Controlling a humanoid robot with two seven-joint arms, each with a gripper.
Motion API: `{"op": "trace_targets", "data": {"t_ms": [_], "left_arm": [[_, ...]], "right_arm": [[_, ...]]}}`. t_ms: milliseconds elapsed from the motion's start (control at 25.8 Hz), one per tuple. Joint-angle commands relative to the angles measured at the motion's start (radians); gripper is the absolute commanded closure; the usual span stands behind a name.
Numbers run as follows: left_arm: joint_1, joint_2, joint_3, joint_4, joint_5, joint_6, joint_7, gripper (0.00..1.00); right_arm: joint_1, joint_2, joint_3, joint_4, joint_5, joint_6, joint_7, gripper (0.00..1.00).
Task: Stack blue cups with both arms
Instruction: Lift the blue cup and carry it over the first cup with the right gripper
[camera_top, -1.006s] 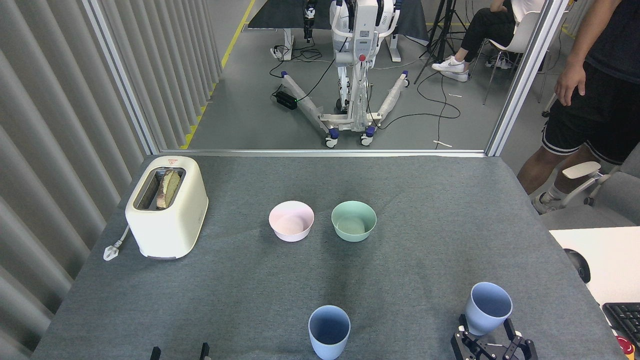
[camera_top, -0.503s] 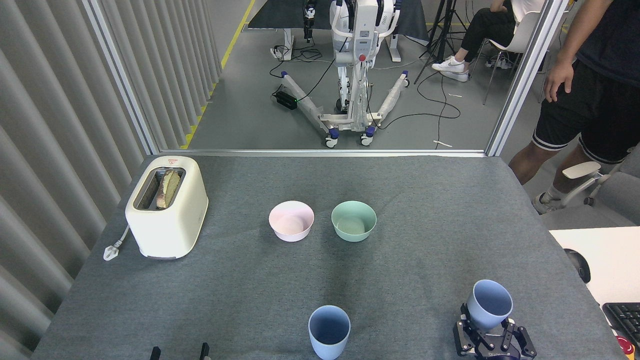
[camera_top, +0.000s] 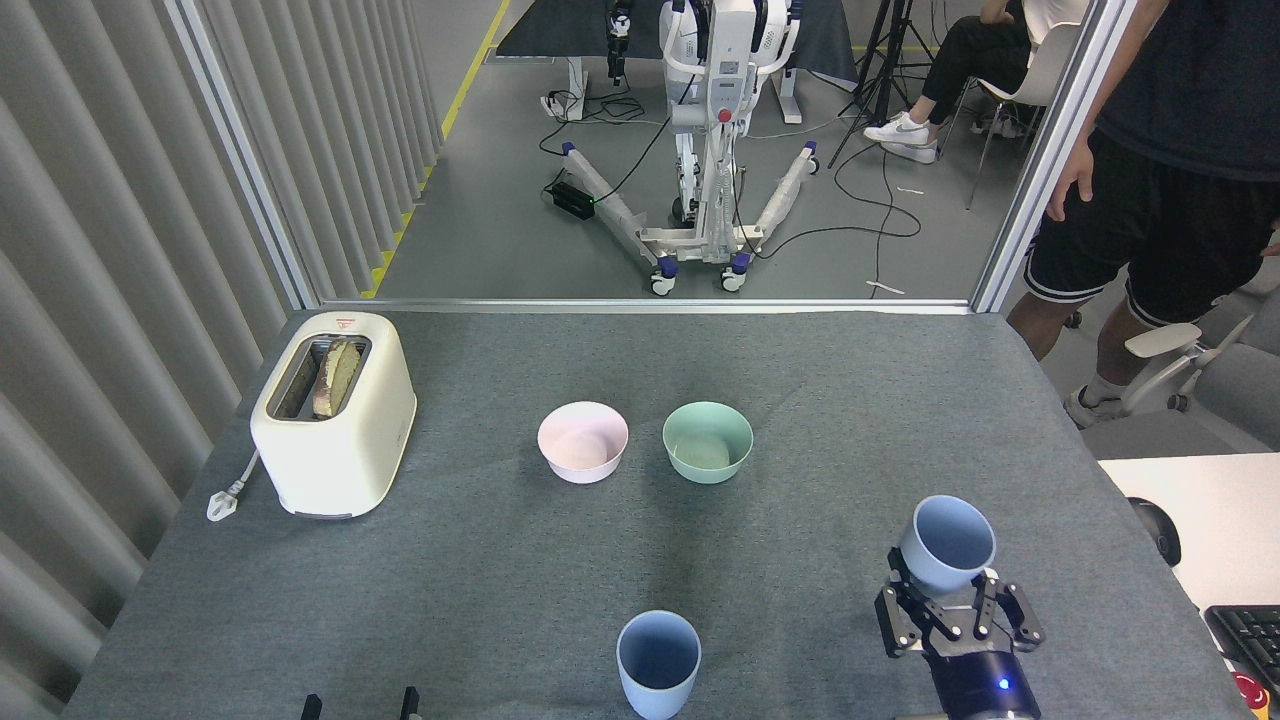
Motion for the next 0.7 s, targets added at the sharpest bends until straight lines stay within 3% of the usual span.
{"op": "trace_targets", "data": {"t_ms": [0, 232, 426, 542, 658], "left_arm": [[0.000, -0.001, 0.000, 0.000, 0.000, 0.002, 0.002, 0.00], [0.000, -0.001, 0.000, 0.001, 0.004, 0.005, 0.005, 0.00], [0.000, -0.001, 0.000, 0.001, 0.004, 0.007, 0.005, 0.00], [0.000, 0.001, 0.000, 0.008, 0.004, 0.007, 0.006, 0.00], [0.000, 0.001, 0.002, 0.009, 0.003, 0.007, 0.006, 0.00]], "right_arm": [[-0.082, 0.027, 0.124, -0.044, 0.042, 0.003, 0.086, 0.55], [-0.099, 0.163, 0.225, -0.127, 0.222, -0.006, 0.197, 0.54], [-0.036, 0.197, 0.351, -0.229, 0.251, -0.003, 0.264, 0.54], [0.030, 0.240, 0.400, -0.246, 0.295, -0.003, 0.264, 0.54], [0.086, 0.246, 0.414, -0.265, 0.326, -0.003, 0.255, 0.52]]}}
